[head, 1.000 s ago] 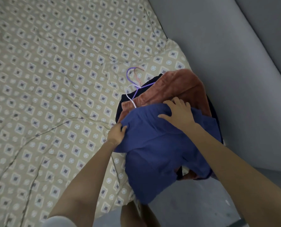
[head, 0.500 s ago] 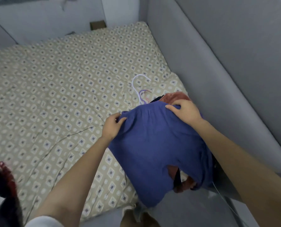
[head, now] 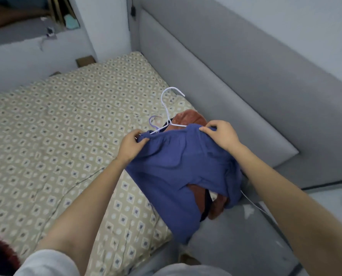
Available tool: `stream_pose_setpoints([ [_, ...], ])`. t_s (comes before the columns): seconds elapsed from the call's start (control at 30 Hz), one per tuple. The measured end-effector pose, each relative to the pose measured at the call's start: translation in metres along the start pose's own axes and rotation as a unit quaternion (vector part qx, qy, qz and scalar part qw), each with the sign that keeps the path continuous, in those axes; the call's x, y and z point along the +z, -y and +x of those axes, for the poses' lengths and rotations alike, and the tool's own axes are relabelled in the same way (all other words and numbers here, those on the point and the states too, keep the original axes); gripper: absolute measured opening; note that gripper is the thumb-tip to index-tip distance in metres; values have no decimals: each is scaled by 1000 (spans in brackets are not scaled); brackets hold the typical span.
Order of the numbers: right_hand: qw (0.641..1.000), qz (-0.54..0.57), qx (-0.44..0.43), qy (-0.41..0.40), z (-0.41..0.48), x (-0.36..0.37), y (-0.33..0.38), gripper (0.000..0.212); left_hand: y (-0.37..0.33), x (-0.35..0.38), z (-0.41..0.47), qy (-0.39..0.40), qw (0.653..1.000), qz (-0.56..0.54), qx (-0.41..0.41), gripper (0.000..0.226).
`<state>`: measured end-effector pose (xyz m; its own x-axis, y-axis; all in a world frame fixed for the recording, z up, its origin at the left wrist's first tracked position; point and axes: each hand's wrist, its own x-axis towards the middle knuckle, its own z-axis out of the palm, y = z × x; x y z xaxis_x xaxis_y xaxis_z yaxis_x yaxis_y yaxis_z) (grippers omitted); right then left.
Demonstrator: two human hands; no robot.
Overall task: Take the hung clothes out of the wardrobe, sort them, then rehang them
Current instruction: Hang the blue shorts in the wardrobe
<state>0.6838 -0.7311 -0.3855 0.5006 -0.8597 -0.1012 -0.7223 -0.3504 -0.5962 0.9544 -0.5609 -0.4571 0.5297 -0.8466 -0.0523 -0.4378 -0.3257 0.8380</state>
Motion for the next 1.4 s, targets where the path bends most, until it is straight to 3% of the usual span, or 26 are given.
stream_pose_setpoints([
  [0.13,997,-1,46,-62,-50,-5,-1,24,-15,-9,-17,73,994,-1,79,17],
  [0.23,992,12,81,-101,-91,-5,-1,24,-22,-13,-29,111,987,-2,118,9],
  [0.4,979,25,134,-153,-156,-4,5,22,-34,-15,-46,141,976,-16,164,2],
  [0.67,951,63,204,-225,-236,-13,-7,24,-75,12,-68,176,956,10,232,21],
  [0.83,929,66,237,-277,-305,-33,-35,23,-118,55,-93,206,935,25,289,15],
  [1.07,885,42,328,-327,-437,-52,-72,25,-175,135,-174,272,897,52,346,17],
  [1.4,806,68,419,-413,-658,-32,-97,26,-226,217,-360,360,828,70,425,16],
])
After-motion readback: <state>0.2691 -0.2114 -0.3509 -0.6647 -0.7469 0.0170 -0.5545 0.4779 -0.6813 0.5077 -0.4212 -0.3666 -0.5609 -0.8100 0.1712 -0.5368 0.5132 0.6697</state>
